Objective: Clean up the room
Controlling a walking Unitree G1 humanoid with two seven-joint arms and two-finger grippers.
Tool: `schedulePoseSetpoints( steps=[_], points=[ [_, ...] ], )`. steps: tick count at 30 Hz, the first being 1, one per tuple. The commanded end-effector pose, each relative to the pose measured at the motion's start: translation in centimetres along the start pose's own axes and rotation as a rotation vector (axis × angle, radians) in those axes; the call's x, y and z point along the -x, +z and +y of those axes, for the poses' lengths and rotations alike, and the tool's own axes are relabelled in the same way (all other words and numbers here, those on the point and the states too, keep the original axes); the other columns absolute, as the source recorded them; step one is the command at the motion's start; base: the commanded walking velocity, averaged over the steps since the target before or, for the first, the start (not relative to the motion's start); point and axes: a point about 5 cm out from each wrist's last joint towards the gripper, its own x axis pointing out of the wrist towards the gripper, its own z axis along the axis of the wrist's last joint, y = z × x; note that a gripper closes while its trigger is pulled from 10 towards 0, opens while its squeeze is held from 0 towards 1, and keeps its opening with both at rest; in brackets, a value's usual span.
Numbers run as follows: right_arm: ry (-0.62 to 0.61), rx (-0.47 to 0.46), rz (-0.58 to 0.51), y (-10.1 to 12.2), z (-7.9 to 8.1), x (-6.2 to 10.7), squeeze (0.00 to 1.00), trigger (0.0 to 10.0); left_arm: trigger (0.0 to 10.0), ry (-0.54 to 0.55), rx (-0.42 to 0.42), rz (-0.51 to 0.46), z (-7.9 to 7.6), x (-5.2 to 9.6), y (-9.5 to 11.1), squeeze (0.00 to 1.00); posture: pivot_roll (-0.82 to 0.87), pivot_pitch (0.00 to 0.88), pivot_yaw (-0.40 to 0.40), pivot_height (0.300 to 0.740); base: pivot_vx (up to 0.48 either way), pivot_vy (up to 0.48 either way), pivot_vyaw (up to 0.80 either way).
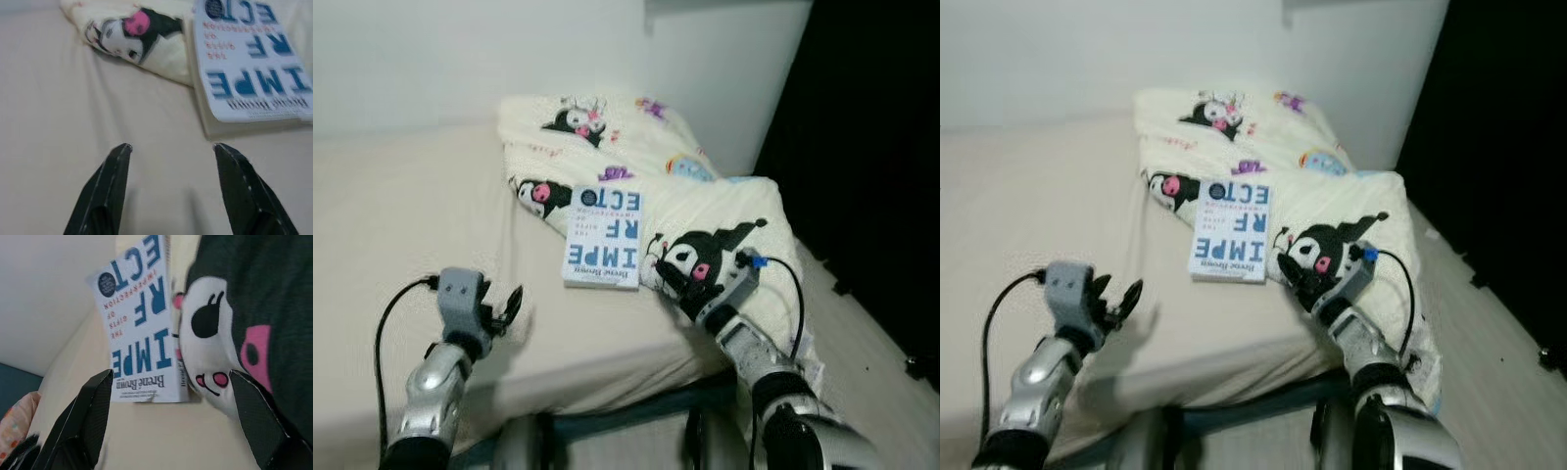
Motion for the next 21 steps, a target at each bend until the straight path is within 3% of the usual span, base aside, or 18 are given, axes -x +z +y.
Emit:
schedulePoseSetpoints(
  steps=[1, 9, 21],
  points=[
    [-0.027, -0.011, 0.015, -0.6, -0.3, 0.1, 0.00, 10.0, 10.0, -0.013, -0.002, 0.010, 0.0, 0.3, 0.1, 0.00, 0.19, 0.242, 0.002, 0.520, 0.000, 0.000, 0.00],
    [0.086, 0.039, 0.101, -1.2, 1.9, -1.3, 0.00, 10.0, 10.0, -0.044, -0.022, -0.013, -0.6, 2.0, 2.0, 0.00, 0.22, 0.339, 0.006, 0.520, 0.000, 0.000, 0.00],
    [0.076, 0.073, 0.083, 0.4, 3.1, -2.6, 0.00, 10.0, 10.0, -0.099, 0.038, 0.012, -3.0, 3.3, 3.8, 0.00, 0.23, 0.398, 0.010, 0.520, 0.000, 0.000, 0.00]
  ],
)
